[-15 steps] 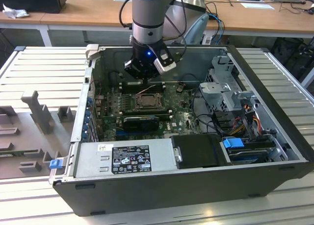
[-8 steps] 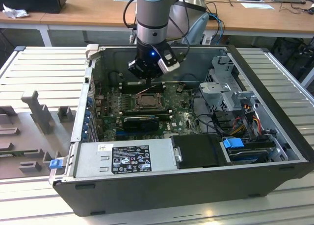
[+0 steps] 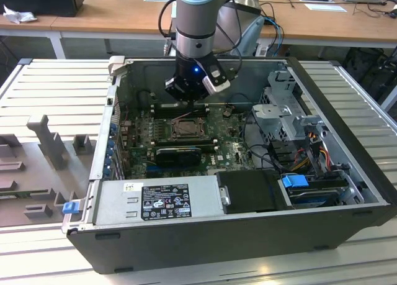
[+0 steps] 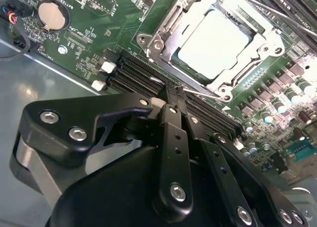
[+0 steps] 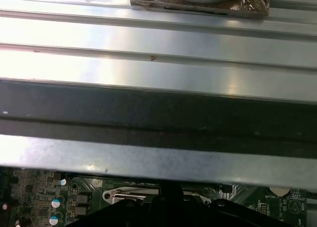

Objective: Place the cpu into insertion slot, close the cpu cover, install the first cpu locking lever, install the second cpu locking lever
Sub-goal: 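Install the first cpu locking lever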

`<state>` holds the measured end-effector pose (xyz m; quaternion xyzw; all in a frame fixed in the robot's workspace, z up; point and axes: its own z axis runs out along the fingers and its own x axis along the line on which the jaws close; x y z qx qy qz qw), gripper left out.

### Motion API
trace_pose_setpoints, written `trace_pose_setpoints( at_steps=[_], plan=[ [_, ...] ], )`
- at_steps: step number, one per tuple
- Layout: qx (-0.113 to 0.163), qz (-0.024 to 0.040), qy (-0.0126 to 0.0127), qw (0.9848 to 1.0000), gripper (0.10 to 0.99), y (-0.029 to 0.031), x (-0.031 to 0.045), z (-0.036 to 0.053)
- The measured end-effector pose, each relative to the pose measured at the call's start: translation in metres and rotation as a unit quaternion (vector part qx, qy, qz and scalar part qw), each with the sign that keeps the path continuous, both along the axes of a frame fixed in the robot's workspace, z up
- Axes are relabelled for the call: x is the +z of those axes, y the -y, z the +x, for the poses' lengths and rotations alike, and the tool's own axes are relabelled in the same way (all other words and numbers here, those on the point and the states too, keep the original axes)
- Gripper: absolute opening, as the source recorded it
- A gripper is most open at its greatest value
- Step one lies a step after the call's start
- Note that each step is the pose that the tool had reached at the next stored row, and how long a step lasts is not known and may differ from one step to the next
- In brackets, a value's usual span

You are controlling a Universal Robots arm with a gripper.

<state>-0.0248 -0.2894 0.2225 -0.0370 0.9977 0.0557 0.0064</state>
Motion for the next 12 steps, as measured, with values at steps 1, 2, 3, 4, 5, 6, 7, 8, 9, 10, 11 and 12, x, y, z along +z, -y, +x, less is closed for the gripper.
trace_pose_setpoints(
  at_steps=[1, 2, 3, 4, 5, 6, 7, 8, 9, 10, 11, 12],
  plan=[
    [0.0, 0.0, 0.0004, 1.0, 0.106, 0.0, -0.0007, 0.0001],
    [0.0, -0.0001, 0.0007, 1.0, 0.106, 0.0, -0.0017, 0.0001],
    [0.0, -0.0001, 0.001, 1.0, 0.106, 0.0, -0.003, 0.0002],
    [-0.001, -0.0001, 0.0011, 1.0, 0.106, 0.0, -0.0045, 0.0008],
    [-0.001, 0.0, 0.0012, 1.0, 0.106, 0.0, -0.0054, 0.0019],
    [-0.001, 0.0, 0.0012, 1.0, 0.106, 0.0, -0.0058, 0.0028],
    [-0.001, -0.0001, 0.0012, 1.0, 0.106, 0.0, -0.0062, 0.0035],
    [-0.001, -0.0001, 0.0013, 1.0, 0.106, 0.0, -0.0067, 0.0041],
    [-0.001, -0.0001, 0.0013, 1.0, 0.106, 0.0, -0.0073, 0.0045],
    [-0.001, -0.0001, 0.0014, 1.0, 0.106, 0.0, -0.0082, 0.005],
    [-0.001, -0.0001, 0.0014, 1.0, 0.106, 0.0, -0.0092, 0.0055],
    [-0.001, 0.0, 0.0014, 1.0, 0.106, 0.0, -0.0115, 0.0064]
  ],
)
